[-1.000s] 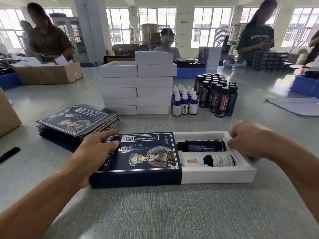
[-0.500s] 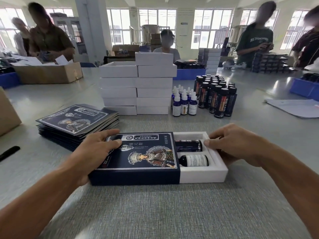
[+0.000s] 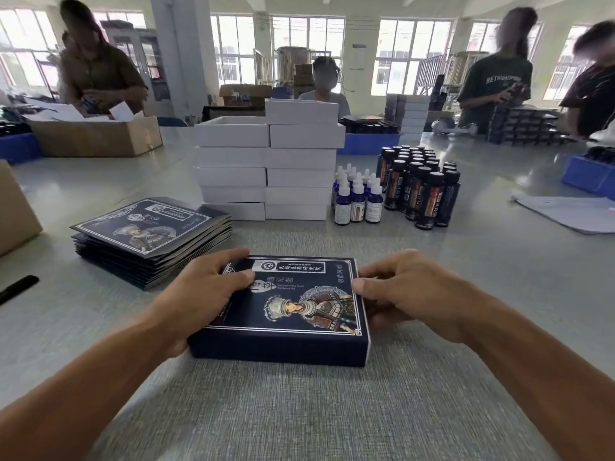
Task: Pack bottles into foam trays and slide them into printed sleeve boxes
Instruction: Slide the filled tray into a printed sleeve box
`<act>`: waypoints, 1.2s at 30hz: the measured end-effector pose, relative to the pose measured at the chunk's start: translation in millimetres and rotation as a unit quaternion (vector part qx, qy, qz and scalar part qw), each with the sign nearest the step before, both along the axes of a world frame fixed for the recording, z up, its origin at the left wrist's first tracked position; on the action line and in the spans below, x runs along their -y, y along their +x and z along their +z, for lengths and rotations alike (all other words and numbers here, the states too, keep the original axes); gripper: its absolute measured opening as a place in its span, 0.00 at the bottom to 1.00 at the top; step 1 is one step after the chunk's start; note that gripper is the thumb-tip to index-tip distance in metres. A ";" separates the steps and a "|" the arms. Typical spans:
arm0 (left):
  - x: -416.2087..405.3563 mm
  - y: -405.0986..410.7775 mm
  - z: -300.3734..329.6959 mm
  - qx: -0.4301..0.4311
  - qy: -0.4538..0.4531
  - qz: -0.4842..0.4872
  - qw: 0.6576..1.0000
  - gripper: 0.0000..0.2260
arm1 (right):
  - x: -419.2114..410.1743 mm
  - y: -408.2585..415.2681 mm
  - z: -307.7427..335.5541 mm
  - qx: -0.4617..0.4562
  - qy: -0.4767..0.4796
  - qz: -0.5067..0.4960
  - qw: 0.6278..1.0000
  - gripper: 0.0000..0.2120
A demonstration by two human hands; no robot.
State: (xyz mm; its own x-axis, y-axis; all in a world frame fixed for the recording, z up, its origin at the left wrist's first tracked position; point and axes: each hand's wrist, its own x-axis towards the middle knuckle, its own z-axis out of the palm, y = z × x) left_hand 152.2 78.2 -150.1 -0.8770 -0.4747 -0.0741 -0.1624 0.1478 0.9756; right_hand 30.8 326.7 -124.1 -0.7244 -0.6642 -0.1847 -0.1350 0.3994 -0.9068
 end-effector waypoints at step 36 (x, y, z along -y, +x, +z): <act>-34.7 -52.7 2.8 -0.056 -0.007 -0.032 0.998 0.11 | -21.9 -4.0 8.9 -0.289 0.287 0.119 0.906 0.50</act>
State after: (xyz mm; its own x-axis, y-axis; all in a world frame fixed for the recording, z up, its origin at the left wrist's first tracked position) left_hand 99.5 112.9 -147.2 -0.9077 -0.4183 0.0320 -0.0429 0.1686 0.9847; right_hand 26.8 348.5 -115.2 -0.6589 -0.7295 -0.1837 -0.6655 0.6791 -0.3097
